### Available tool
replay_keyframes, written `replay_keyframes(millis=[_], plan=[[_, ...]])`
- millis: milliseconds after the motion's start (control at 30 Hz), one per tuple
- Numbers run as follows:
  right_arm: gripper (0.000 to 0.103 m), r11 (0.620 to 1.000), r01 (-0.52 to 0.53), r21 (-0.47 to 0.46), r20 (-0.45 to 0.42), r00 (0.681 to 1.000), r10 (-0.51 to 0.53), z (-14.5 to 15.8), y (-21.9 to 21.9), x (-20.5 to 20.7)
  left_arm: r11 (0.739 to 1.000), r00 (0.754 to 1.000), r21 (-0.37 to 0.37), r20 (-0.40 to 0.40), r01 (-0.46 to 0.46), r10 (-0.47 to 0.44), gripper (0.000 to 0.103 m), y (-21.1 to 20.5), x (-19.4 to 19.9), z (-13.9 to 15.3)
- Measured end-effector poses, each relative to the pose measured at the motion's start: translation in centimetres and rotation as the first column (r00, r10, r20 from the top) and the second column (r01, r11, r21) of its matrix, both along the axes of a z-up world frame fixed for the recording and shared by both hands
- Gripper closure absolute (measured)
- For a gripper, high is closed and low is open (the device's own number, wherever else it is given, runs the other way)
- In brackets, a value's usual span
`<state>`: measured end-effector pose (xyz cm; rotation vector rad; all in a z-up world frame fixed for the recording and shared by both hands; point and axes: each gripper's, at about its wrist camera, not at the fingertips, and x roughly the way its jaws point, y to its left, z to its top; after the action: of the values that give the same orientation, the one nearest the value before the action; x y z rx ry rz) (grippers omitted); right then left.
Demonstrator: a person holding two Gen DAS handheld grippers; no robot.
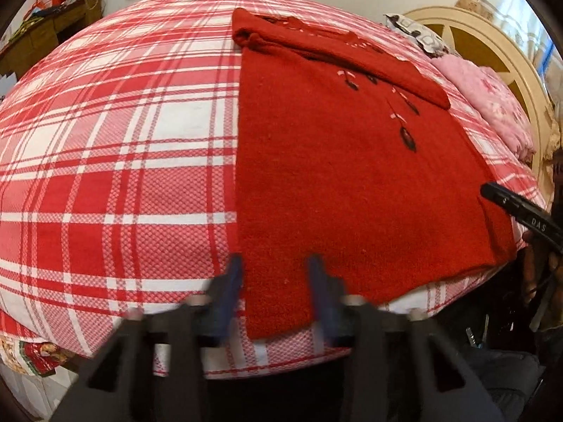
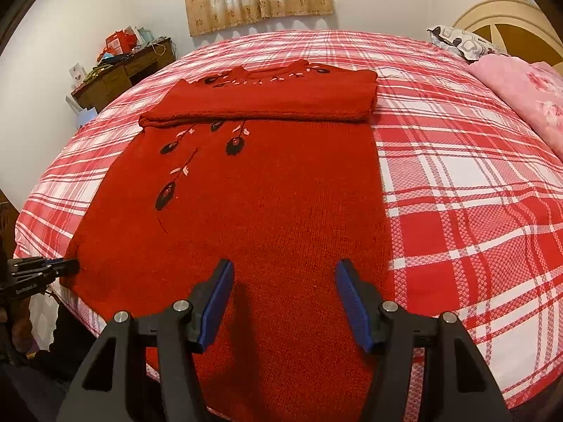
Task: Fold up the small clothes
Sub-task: 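Close the left gripper on the sweater hem while the right gripper grasps the hem beside it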
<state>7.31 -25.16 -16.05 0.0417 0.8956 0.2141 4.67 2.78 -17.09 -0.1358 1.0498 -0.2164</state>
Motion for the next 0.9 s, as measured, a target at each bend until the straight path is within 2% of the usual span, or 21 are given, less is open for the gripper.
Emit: replay_keyframes(millis=[267,500,667,700,767,900], plan=[[0.042,0.998,0.039,0.039,0.022,0.999,-0.04,2.0,-3.0,-1.7,1.0,0.998,-0.018,0.052,0.024,-0.023,0.095,0.5,-0.4,1.4],[0.042,0.995,0.065,0.069,-0.042,0.997,-0.062,2.0,-5.5,-5.2,0.996,0.994,-0.085,0.107,0.023,-0.013,0.095,1.9,-0.3,3.2],[0.042,0.995,0.046,0.092,-0.096,0.995,-0.037,0.8,-5.6,-6.8,0.995,0.995,-0.096,0.099,0.03,-0.02,0.095,1.6,-0.2,2.9],[0.045,0.995,0.048,0.092,-0.101,0.994,-0.039,0.5,-5.6,-6.9,0.995,0.996,-0.097,0.092,0.028,-0.019,0.095,1.7,-0.1,2.7],[0.066,0.993,0.051,0.109,-0.124,0.992,-0.038,-0.2,-5.8,-6.9,0.995,0.996,-0.101,0.087,0.023,-0.014,0.095,1.7,-0.2,2.7],[0.072,0.987,0.043,0.154,-0.155,0.988,-0.019,-1.1,-5.9,-6.8,0.994,0.996,-0.103,0.088,0.02,-0.011,0.095,1.6,-0.3,2.8]])
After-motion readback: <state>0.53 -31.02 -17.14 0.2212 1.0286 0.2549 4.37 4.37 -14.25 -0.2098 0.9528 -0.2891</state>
